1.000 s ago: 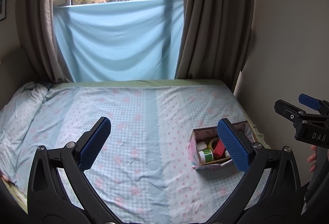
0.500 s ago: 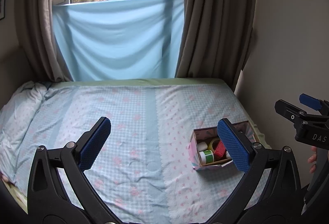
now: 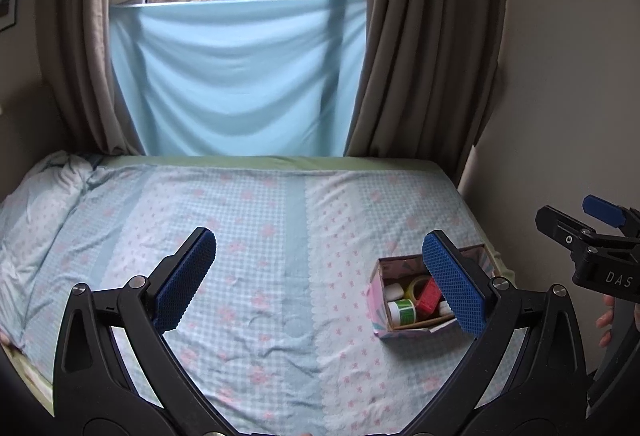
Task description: Organize rigid objects
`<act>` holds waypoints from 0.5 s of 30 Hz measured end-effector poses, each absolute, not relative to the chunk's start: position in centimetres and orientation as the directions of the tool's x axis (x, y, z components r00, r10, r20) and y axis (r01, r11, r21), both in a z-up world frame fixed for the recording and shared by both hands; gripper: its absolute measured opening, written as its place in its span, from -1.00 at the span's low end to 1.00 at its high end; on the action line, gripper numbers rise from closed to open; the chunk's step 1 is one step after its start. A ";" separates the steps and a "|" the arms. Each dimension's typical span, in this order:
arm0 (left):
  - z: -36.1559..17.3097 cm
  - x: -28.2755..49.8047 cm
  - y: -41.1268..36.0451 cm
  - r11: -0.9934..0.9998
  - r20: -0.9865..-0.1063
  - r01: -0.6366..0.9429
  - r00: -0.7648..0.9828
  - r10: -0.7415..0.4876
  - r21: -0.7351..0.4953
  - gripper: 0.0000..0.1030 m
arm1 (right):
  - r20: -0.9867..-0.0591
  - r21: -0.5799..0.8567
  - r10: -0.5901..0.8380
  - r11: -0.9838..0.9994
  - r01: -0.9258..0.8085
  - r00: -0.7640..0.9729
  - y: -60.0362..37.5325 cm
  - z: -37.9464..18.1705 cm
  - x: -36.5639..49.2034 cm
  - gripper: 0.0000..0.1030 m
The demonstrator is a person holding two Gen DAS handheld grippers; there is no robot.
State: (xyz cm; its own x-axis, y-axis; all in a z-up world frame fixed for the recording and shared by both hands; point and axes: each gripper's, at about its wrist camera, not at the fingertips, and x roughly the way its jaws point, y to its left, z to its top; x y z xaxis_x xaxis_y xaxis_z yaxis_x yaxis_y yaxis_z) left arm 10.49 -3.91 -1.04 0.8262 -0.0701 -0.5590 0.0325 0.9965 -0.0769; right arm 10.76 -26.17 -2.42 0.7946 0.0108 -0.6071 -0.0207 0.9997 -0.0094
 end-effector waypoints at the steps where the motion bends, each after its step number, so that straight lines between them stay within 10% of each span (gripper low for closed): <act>1: -1.0 10.4 -3.9 0.998 -0.552 0.016 0.832 -0.045 -0.058 1.00 | -0.607 -0.007 0.011 1.000 -0.020 0.794 -26.2 -2.4 10.7 1.00; 15: -1.1 10.6 -3.4 0.999 -0.517 -0.012 0.856 -0.010 -0.039 1.00 | -0.613 -0.001 0.015 1.000 -0.020 0.790 -25.8 -2.6 11.2 1.00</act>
State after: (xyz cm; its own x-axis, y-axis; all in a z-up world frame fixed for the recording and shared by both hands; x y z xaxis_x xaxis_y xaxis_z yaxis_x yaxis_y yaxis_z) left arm 10.62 -3.43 -1.07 0.8561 -0.0100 -0.5167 -0.0115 0.9992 -0.0385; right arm 11.21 -25.83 -2.63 0.7900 0.0153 -0.6130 -0.0202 0.9998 -0.0011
